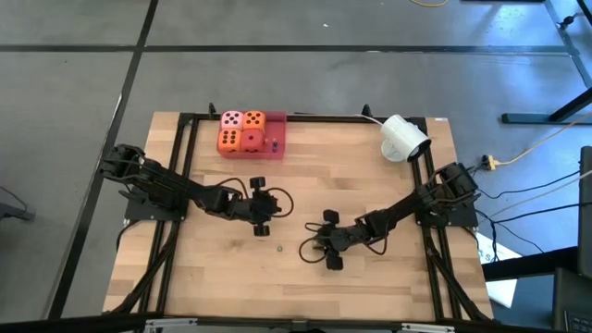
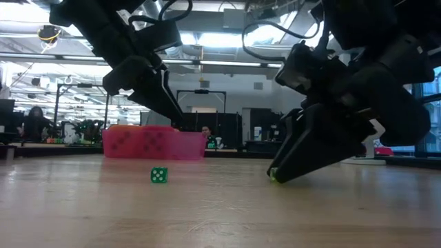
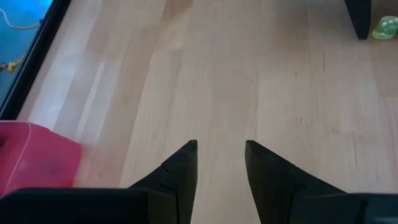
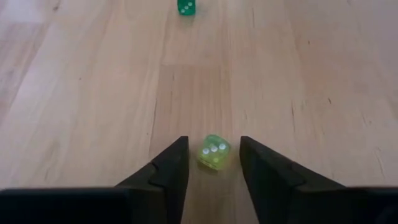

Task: Pick & Place Dice
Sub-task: Put the small light green die into the red bin

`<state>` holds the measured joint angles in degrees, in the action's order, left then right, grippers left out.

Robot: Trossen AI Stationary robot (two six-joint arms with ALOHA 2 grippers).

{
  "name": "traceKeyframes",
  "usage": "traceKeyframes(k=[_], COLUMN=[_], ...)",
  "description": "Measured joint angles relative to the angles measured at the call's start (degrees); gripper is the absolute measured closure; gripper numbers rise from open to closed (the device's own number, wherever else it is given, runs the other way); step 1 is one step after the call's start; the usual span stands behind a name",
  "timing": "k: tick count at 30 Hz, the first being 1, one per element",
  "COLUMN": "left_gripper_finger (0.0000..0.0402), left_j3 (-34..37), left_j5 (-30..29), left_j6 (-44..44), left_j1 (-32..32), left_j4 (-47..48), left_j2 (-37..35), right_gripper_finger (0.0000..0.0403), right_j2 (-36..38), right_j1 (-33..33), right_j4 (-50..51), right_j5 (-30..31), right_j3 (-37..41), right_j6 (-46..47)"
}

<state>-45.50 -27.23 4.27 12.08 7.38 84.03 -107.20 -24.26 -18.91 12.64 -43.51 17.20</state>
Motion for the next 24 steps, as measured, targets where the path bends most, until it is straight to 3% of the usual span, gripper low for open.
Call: traceKeyframes(k=[12,18,24], left_gripper_finger=[0.0272,0.0272,0.0272], left_j3=[0.00,0.00,0.00], left_j5=[-0.30,-2.20,-2.42], left_j6=[-3.38,-2.06,-0.39], left_j1=[0.00,0.00,0.00], left_j4=[2.83,9.45,14.54], left_j2=[-1.49,-8.56,-16.77], right_gripper_finger=[0.0320,0.0327,0.0328], right_j2=[0.02,0.00,0.00], right_j1=[0.51,2.24,7.79], right_j4=[0.17,-0.42,-4.80], right_j5=[-0.06,0.27,6.87], right_j3=[0.00,0.00,0.02], right_j6=[-1.47,-5.65,-15.91])
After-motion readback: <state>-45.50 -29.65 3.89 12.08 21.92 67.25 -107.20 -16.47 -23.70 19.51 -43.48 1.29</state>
